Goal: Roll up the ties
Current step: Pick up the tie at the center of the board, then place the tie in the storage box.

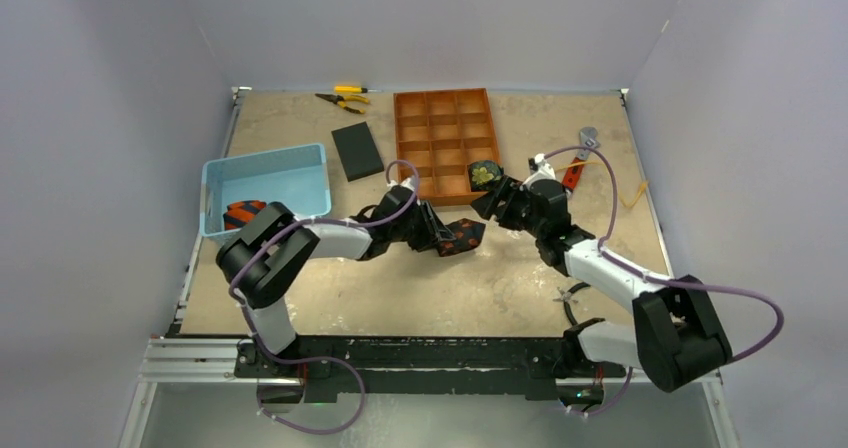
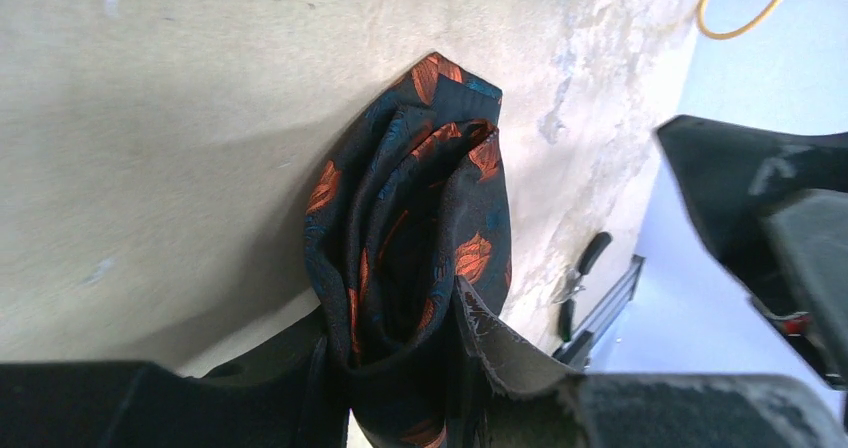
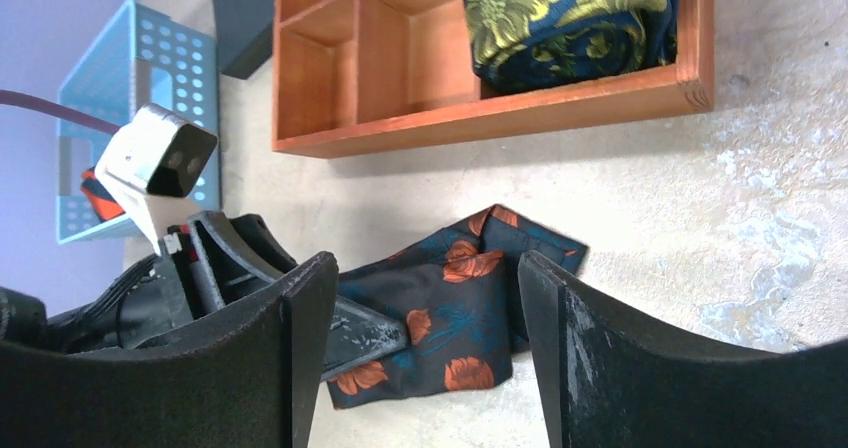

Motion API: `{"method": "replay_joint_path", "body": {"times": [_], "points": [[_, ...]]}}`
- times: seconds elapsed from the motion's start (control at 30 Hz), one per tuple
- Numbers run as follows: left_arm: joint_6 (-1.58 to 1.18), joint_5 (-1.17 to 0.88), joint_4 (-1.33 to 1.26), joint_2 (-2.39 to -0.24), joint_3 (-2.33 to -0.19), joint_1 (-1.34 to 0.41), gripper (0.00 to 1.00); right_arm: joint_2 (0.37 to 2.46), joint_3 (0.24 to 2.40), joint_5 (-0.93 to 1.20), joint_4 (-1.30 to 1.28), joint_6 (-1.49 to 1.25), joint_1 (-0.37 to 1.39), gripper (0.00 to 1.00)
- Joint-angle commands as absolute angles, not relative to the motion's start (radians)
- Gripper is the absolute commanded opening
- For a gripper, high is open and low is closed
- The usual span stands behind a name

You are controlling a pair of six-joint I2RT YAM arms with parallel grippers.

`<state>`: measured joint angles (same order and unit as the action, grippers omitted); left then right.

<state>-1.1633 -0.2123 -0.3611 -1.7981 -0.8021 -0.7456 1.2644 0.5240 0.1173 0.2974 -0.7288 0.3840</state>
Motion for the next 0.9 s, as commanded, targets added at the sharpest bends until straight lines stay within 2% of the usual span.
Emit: {"method": "replay_joint_path", "body": {"times": [0.0,0.43,0.87], "points": [[-1.045,-0.183,-0.193,-1.690,-0.842,-0.704,0.00,1.197,0.577,0.095,0.190,-0.709,0.383,0.70],[-0.869,-0.255,0.093,-1.515,-1.064,-0.550,0.00,1.107,0.592,-0.040,0.189,-0.819,0.380,0.69],[-0.812,-0.431,0.142,-1.692,-1.456,-0.526,0.00,1.070,0.650,-0.060,0.146,-0.806,0.360,0.69]]}}
